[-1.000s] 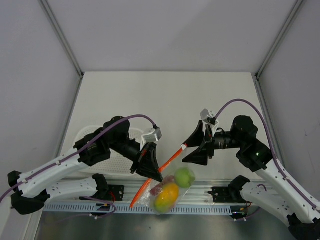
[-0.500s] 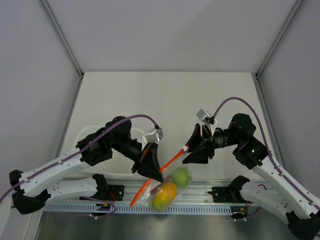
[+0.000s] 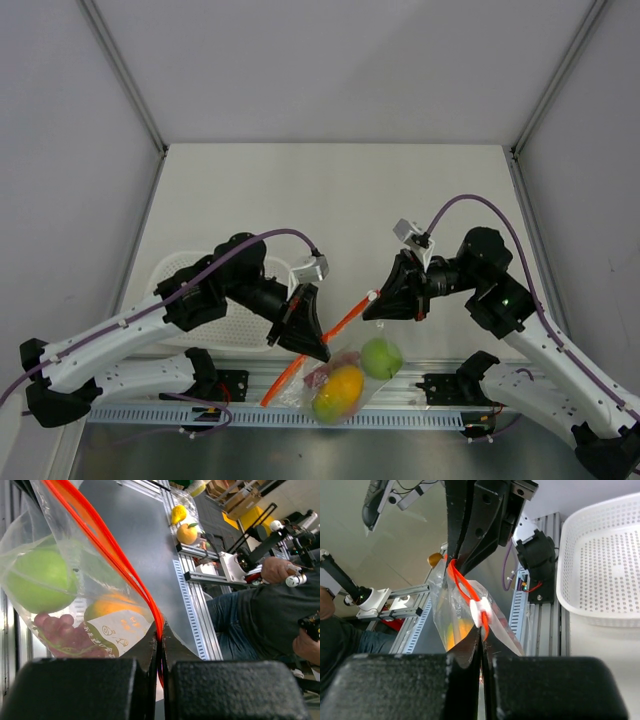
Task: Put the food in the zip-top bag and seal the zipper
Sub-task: Zip the zipper food storage bag at the center of the board.
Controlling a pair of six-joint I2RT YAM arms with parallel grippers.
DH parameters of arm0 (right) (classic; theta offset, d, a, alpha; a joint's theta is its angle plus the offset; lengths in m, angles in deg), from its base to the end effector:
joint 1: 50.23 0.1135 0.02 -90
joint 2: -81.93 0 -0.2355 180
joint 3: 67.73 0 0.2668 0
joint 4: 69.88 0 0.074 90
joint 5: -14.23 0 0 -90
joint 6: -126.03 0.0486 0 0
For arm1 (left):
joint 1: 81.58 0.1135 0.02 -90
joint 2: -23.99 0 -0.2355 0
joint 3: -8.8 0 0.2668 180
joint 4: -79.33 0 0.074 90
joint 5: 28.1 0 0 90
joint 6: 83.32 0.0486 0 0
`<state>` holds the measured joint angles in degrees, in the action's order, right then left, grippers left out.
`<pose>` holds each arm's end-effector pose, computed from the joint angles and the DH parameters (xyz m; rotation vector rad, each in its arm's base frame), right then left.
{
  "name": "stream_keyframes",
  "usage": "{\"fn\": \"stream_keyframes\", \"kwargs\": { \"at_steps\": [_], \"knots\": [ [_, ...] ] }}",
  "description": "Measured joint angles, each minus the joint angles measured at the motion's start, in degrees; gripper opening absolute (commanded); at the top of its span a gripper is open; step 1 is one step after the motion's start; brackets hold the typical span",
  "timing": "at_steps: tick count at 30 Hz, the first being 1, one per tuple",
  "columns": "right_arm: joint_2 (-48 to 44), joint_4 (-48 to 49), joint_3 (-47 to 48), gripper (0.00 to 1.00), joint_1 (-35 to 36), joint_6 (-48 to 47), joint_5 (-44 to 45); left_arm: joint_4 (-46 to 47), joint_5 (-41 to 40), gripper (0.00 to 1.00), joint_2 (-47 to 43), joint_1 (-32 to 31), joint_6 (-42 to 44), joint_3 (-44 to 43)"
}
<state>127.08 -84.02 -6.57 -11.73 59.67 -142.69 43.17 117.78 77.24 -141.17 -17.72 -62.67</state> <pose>0.1313 0.1616 0.3571 -1.2324 1.3805 1.6801 0.0811 -0.2177 0.3544 1.3887 1.7340 -1.8256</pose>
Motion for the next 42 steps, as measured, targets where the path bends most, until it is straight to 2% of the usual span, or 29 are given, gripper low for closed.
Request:
{"fn": "stream_keyframes", "kwargs": {
  "at_steps": [5, 12, 14, 15, 17, 18, 22, 23, 24, 34, 37, 42],
  "knots": [
    [-0.17, -5.11, -0.39, 0.0, -0.02, -1.9, 4.72, -2.95, -5.64, 0.01, 1.25, -0.02, 0.72, -0.09],
    [-0.24, -9.9, -3.69, 0.0, 0.02, -2.43, 16.13, -9.2, -20.9, 0.01, 7.85, 0.0, 1.4, -0.37],
    [-0.46, -9.88, -5.53, 0.0, 0.37, -1.97, 18.25, -8.33, -23.41, 0.14, 8.63, 0.04, 1.57, 1.49],
    [-0.63, -9.94, -6.45, 0.0, 0.63, -1.66, 19.12, -8.09, -24.33, 0.34, 8.63, 0.07, 1.66, 2.62],
    [-1.09, -10.6, -8.07, 0.0, 1.49, -1.16, 21.27, -7.06, -25.53, 0.49, 8.59, 0.07, 2.03, 4.52],
    [-1.36, -10.95, -8.61, 0.0, 1.92, -1.09, 22.01, -6.38, -25.9, 0.65, 8.55, 0.07, 1.77, 5.22],
    [-2.58, -11.93, -9.62, 0.0, 3.15, -0.72, 24.2, -3.87, -27.5, 0.86, 6.6, 0.11, 1.62, 6.43],
    [-2.75, -12.09, -9.64, 0.0, 3.34, -0.72, 24.5, -3.1, -27.78, 0.95, 5.68, 0.11, 1.73, 6.43],
    [-2.84, -12.2, -9.64, 0.0, 3.56, -0.74, 24.68, -2.32, -28.2, 0.98, 4.63, 0.11, 1.88, 6.4],
    [-2.82, -17.07, -7.23, 0.0, 5.73, -1.44, 26.14, 1.36, -32.94, 0.99, 2.56, 0.11, 1.97, 1.55],
    [-2.8, -18.62, -5.38, 0.0, 6.1, -1.4, 26.53, 3.72, -34.12, 0.91, 3.15, 0.09, 1.88, 0.92],
    [-2.12, -20.02, -2.4, 0.0, 6.58, -0.79, 27.56, 6.93, -36.04, 0.71, 3.63, -0.24, 1.75, 0.92]
  ]
}}
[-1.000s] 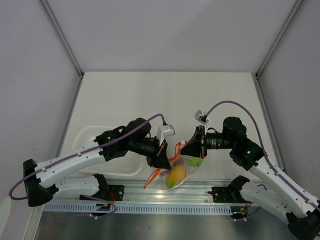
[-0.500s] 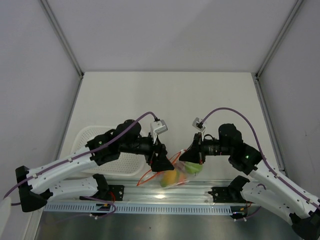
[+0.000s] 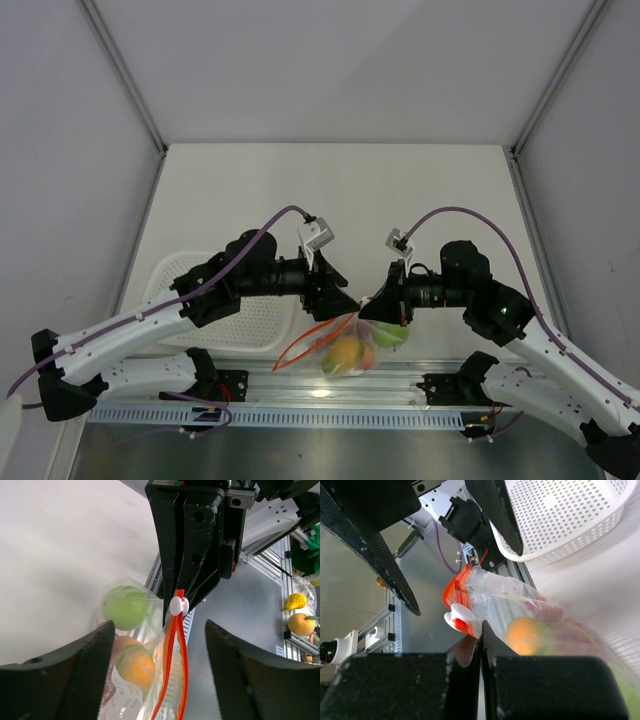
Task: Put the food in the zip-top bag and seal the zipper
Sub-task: Zip the zipper food storage bag at the center of the board.
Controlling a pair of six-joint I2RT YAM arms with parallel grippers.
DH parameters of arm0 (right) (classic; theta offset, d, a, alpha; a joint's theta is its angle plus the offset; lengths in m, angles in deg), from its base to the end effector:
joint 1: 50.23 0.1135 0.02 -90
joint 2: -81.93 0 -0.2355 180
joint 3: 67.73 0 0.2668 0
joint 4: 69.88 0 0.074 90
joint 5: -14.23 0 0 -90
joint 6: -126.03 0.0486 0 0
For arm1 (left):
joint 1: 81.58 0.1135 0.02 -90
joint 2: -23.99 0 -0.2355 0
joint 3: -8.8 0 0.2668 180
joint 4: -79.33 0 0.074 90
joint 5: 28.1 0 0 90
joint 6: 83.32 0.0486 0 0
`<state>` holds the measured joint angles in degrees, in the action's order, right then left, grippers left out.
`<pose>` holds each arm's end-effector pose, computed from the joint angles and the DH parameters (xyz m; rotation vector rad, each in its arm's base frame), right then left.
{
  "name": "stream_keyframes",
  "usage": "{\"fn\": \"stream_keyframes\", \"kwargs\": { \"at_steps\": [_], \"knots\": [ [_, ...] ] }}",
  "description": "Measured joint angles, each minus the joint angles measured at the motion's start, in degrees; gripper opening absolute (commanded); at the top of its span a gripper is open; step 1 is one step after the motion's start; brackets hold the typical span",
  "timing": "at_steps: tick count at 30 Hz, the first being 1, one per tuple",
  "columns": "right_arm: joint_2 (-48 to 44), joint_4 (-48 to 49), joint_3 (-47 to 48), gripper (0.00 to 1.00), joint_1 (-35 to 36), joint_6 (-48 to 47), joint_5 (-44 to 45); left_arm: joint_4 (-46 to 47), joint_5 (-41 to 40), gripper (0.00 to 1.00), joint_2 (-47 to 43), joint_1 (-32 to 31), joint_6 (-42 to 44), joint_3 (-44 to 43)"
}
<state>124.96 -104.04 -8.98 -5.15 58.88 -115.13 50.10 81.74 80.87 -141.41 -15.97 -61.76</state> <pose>0.1268 0.1708 0.3112 -0.9020 1.8852 1.4151 0.1194 -0.2382 0.3417 0.9002 1.8329 -1.2800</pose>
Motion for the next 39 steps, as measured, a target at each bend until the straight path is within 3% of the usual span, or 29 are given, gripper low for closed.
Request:
{"fn": "stream_keyframes", "kwargs": {
  "at_steps": [4, 15, 22, 35, 39],
  "knots": [
    [1.07, -1.01, 1.66, 0.0, 0.85, 1.14, 0.83, 1.55, -0.37, 0.52, 0.57, -0.31, 0.02, -0.15],
    [3.28, -1.97, 3.39, 0.0, 2.27, 3.34, 3.43, 4.35, -1.14, 0.37, 0.87, -2.08, 0.11, -0.22],
    [3.37, -2.12, 3.45, 0.0, 2.78, 4.81, 4.57, 4.28, -2.67, 0.19, 0.94, -2.47, 0.22, -0.22],
    [3.37, -2.12, 3.45, 0.0, 2.97, 6.78, 5.73, 4.09, -3.17, 0.06, 1.09, -2.67, 0.24, -0.22],
    [3.37, -2.12, 3.45, 0.0, 3.1, 7.39, 6.16, 4.07, -3.17, 0.09, 1.29, -2.67, 0.22, -0.24]
  ]
}}
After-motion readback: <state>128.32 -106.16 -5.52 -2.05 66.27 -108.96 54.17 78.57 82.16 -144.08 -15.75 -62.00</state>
